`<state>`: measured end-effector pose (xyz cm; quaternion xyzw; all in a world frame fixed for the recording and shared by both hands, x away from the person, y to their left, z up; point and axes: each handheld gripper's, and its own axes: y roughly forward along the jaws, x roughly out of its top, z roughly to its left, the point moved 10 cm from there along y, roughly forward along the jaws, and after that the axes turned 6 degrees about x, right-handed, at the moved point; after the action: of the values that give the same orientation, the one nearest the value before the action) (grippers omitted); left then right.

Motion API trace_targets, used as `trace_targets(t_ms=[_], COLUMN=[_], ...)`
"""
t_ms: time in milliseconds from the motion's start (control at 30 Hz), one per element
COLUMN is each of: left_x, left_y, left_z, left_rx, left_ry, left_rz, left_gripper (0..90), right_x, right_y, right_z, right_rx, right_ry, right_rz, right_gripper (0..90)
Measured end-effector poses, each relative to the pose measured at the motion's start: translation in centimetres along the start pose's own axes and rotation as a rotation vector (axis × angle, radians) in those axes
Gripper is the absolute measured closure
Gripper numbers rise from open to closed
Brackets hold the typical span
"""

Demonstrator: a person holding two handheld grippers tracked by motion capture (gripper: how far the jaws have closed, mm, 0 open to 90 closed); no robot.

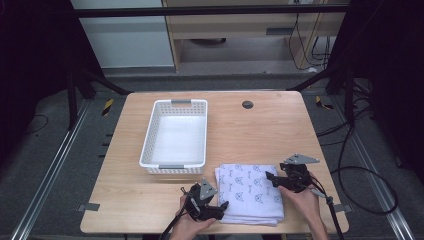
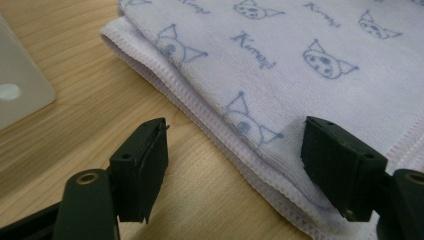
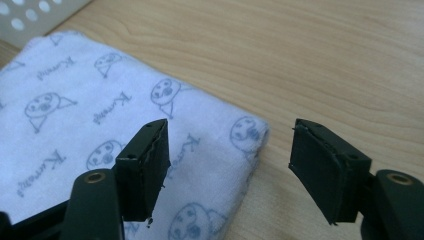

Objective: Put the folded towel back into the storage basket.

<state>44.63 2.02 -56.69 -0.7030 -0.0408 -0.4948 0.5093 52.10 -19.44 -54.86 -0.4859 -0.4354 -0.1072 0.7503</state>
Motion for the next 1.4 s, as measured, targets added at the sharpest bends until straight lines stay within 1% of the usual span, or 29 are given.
trace_targets(t_ms=[100,267,367,400,567,600,633,667,767,833,933,967,1033,1100,1233,1300,1400], left_x=[-0.1,-0.2,-0.1,-0.1,-0.1,0.0,0.0,0.0,0.1,0.1,0.2,0.2,0.2,0.2,0.3,0.3,0.4], left_y=[0.1,0.3,0.4,0.4,0.5,0.5,0.5,0.5,0.5,0.5,0.4,0.4,0.3,0.3,0.3,0.3,0.3], left_z=[0.0,0.1,0.1,0.1,0.0,-0.1,-0.1,-0.2,-0.3,-0.5,-0.9,-0.9,-1.2,-1.2,-1.5,-1.7,-1.8], left_rx=[-0.001,-0.016,-0.015,-0.016,-0.019,-0.021,-0.021,-0.025,-0.036,-0.047,-0.069,-0.069,-0.087,-0.09,-0.114,-0.119,-0.128], left_ry=[-0.008,-0.04,-0.031,-0.029,-0.023,-0.02,-0.02,-0.016,-0.013,-0.011,-0.011,-0.011,-0.014,-0.015,-0.029,-0.021,-0.027], left_rz=[0.007,0.024,0.034,0.037,0.043,0.041,0.041,0.043,0.051,0.06,0.06,0.06,0.059,0.06,0.066,0.07,0.067], left_gripper=[24.2,22.9,23.0,23.2,23.7,24.5,25.1,25.9,27.9,31.4,40.3,43.2,48.1,50.7,57.2,60.7,65.1], right_x=[-0.4,-0.6,-0.8,-0.9,-1.0,-1.1,-1.1,-1.2,-1.2,-1.3,-1.3,-1.3,-1.4,-1.3,-1.3,-1.3,-1.3], right_y=[0.3,0.6,0.7,0.9,1.2,1.3,1.3,1.4,1.4,1.4,1.4,1.4,1.5,1.5,1.5,1.5,1.4], right_z=[0.1,0.0,0.1,0.1,0.3,0.3,0.3,0.2,0.2,0.2,0.4,0.4,0.4,0.5,0.8,0.9,1.0], right_rx=[0.004,0.016,0.03,0.029,0.029,0.039,0.039,0.047,0.056,0.06,0.061,0.064,0.071,0.081,0.104,0.109,0.115], right_ry=[-0.003,0.014,0.032,0.027,0.038,0.053,0.053,0.07,0.082,0.09,0.095,0.1,0.11,0.123,0.146,0.153,0.156], right_rz=[0.026,0.028,0.036,0.043,0.057,0.062,0.062,0.061,0.06,0.06,0.064,0.063,0.066,0.065,0.066,0.068,0.069], right_gripper=[34.0,35.3,38.2,39.0,41.4,41.7,41.7,42.0,42.7,44.5,47.5,48.6,50.2,52.9,59.2,61.4,64.2])
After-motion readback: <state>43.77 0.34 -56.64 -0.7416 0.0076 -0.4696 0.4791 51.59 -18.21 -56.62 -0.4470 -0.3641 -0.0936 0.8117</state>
